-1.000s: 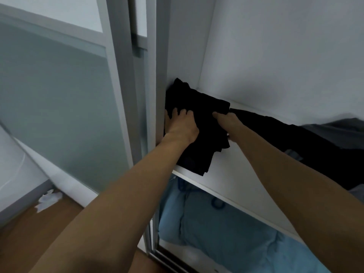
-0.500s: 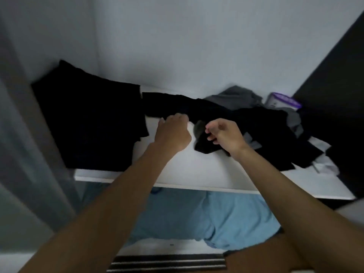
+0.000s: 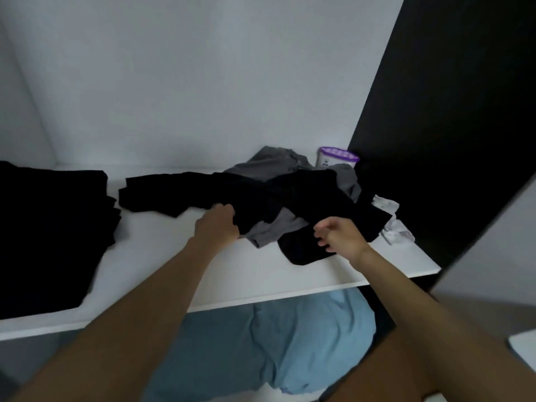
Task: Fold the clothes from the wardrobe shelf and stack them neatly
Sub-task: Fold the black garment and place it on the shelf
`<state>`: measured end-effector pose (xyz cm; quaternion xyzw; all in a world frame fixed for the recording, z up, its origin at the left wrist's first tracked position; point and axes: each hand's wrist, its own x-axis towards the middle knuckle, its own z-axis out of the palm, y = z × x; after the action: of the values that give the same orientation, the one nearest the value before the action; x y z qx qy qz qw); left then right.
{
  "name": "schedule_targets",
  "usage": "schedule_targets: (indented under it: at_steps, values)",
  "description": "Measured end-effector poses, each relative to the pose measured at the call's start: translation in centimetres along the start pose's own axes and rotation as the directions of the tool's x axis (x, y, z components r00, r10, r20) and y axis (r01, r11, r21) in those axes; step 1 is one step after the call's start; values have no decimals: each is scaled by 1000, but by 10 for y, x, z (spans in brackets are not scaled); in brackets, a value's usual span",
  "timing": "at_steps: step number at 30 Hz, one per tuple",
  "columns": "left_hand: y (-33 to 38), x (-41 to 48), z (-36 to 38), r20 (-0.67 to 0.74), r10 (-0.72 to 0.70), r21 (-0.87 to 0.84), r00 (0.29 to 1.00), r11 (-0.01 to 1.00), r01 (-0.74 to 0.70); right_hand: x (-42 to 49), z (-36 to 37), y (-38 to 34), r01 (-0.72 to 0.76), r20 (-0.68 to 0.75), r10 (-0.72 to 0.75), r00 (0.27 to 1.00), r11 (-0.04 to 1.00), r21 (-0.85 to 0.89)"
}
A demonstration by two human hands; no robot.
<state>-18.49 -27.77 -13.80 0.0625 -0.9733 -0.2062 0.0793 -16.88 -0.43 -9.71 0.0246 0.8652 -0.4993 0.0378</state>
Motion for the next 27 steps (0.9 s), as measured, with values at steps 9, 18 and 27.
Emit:
schedule_targets:
  at_steps: [9, 18, 27]
  values:
    - [64, -31, -84, 123, 49, -908, 991, 408, 93, 56, 12, -25, -382, 489, 105, 866, 770, 511]
    - [45, -85, -64, 590, 119, -603, 799, 722, 338, 36, 45, -61, -168, 317, -47, 947, 769, 617]
    - [109, -90, -25, 488, -40, -864, 872, 115, 489, -70, -4, 11, -102, 457, -110, 883, 904, 414]
